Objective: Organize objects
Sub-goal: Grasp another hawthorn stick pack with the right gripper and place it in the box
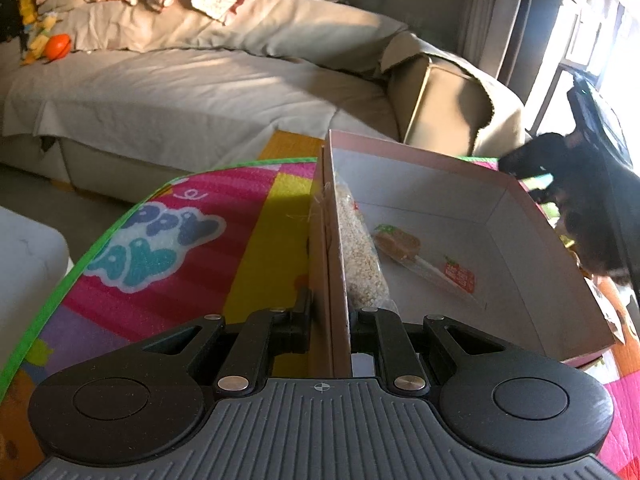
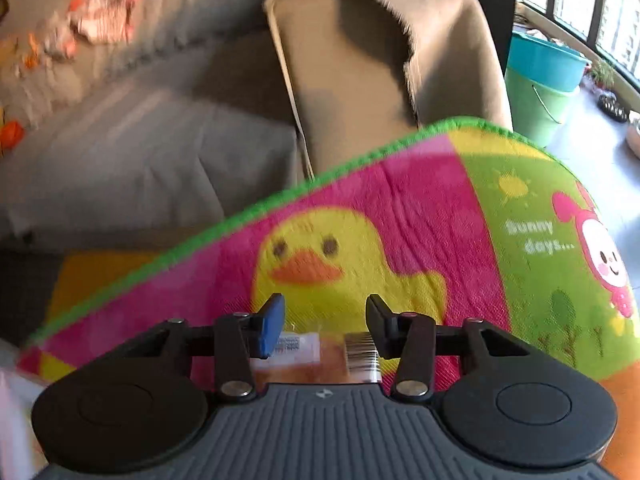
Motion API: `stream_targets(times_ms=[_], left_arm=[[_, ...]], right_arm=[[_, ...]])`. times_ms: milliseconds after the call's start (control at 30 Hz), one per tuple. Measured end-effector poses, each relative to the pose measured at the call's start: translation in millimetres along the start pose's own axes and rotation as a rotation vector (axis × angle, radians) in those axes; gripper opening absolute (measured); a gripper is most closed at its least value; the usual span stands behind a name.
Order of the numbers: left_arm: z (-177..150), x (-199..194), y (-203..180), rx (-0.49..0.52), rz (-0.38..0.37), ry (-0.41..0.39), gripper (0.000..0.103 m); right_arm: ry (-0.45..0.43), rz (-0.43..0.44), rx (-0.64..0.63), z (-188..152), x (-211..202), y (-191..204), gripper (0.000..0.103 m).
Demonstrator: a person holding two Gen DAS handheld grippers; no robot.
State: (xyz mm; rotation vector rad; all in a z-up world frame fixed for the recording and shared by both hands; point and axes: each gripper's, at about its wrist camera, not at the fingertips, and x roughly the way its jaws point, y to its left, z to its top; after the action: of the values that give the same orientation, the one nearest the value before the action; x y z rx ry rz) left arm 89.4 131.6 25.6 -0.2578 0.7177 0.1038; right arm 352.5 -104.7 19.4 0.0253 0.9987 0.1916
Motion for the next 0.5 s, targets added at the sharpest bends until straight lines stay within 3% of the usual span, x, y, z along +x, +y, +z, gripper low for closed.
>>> stream_targets(times_ms=[200,400,500], left_arm=[[0,0,-2,-0.019,0.011,0.002,0.014],[0,0,-1,-0.025,0.009,0.008,0.015],[0,0,-1,-0.024,0.007,0.011,0.015]], right_arm=[[0.029,0.05,-0.089,-30,-37,-27,0.044],[0.05,0.112,-0.266,-91,-84,-24,0.044],[-0.032,0.129,-0.283,-119,-131,-27,0.048]])
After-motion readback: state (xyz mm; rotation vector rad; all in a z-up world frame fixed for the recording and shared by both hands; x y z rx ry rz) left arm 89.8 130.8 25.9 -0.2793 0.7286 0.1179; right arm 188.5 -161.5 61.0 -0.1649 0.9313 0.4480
